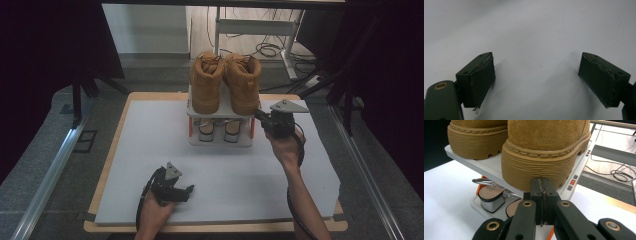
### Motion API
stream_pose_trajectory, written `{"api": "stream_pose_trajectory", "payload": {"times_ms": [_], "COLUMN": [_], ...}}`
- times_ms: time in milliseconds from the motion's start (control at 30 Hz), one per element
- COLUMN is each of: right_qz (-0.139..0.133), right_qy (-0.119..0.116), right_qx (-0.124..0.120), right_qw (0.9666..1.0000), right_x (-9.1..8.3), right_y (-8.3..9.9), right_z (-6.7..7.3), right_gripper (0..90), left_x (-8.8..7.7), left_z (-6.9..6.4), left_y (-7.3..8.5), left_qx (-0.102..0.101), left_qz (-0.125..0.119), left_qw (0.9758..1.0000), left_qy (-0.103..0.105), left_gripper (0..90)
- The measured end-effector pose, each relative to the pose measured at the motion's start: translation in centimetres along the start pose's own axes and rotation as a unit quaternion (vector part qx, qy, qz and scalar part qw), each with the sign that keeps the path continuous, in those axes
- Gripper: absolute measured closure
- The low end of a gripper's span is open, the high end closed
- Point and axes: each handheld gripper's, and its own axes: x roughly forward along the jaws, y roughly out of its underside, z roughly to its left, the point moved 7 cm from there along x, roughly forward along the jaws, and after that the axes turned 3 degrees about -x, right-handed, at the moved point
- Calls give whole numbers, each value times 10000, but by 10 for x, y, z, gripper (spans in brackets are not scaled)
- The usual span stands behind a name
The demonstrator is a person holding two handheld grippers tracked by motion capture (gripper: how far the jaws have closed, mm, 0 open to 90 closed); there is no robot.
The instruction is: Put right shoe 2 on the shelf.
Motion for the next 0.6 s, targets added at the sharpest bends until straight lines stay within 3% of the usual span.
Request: {"api": "stream_pose_trajectory", "payload": {"times_ms": [600], "right_qz": [40], "right_qy": [-57], "right_qx": [-73], "right_qw": [9999], "right_x": [18], "right_y": [-7], "right_z": [13], "right_gripper": [897], "left_x": [0], "left_z": [0], "left_y": [0], "left_qx": [2], "left_qz": [-7], "left_qw": [10000], "left_qy": [-1], "left_gripper": [138]}}
